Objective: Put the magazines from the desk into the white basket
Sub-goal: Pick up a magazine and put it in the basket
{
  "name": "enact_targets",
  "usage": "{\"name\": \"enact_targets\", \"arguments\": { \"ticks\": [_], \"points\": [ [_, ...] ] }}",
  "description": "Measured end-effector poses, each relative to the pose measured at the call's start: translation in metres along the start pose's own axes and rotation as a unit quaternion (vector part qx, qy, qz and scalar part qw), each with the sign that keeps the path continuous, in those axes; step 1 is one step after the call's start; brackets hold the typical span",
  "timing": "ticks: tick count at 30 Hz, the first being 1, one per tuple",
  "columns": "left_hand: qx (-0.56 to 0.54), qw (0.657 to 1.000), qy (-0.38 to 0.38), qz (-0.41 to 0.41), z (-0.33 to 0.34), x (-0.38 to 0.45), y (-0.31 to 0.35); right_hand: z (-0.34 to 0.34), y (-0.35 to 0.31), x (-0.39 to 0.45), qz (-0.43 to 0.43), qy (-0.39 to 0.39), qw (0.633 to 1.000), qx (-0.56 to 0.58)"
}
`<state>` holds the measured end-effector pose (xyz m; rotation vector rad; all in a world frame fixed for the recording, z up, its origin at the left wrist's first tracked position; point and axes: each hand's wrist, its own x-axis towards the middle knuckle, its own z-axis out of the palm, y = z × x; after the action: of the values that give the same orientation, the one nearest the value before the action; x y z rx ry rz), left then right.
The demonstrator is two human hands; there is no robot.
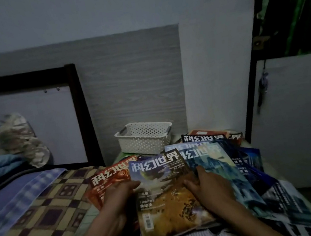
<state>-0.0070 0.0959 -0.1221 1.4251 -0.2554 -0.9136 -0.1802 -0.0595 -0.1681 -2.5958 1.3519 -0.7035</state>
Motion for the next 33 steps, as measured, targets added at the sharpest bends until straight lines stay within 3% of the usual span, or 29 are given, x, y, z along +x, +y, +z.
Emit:
{"name": "enact_targets", "arguments": {
  "ticks": [3,5,7,10,12,15,18,19,22,25,29,33],
  "points": [
    [0.085,0.991,-0.098,-0.02,0.003,-0.023,0.0,-0.002,0.002,-0.004,0.013,-0.022,1.0,0.01],
    [0.141,0.983,-0.107,0.043,0.007,-0.03,-0.008,-0.009,0.002,-0.006,0.024,-0.058,0.998,0.018],
    [0.15,0.977,-0.096,0.121,0.007,-0.031,-0.004,-0.026,0.001,0.001,0.048,-0.106,0.98,0.161],
    [0.095,0.964,-0.081,0.236,0.001,-0.018,0.024,-0.064,-0.012,0.024,0.069,-0.179,0.855,0.483],
    [0.087,0.944,-0.057,0.314,0.003,0.001,0.057,-0.084,-0.029,0.056,0.021,-0.128,0.835,0.535],
    [0.11,0.886,0.012,0.45,0.012,0.047,0.125,-0.102,-0.061,0.115,-0.05,-0.02,0.847,0.529],
    [0.172,0.827,0.065,0.531,0.031,0.112,0.197,-0.097,-0.085,0.19,-0.09,0.045,0.869,0.484],
    [0.202,0.822,0.07,0.527,0.038,0.14,0.216,-0.092,-0.09,0.216,-0.089,0.056,0.88,0.463],
    [0.25,0.85,0.071,0.459,0.049,0.224,0.239,-0.062,-0.092,0.277,-0.058,0.06,0.901,0.427],
    [0.261,0.858,0.096,0.432,0.045,0.292,0.221,-0.015,-0.08,0.313,-0.005,0.027,0.903,0.43],
    [0.238,0.895,0.092,0.366,0.04,0.354,0.182,0.046,-0.062,0.326,0.031,-0.006,0.903,0.429],
    [0.295,0.877,0.099,0.366,0.047,0.386,0.158,0.075,-0.045,0.334,0.067,-0.01,0.9,0.43]
  ]
}}
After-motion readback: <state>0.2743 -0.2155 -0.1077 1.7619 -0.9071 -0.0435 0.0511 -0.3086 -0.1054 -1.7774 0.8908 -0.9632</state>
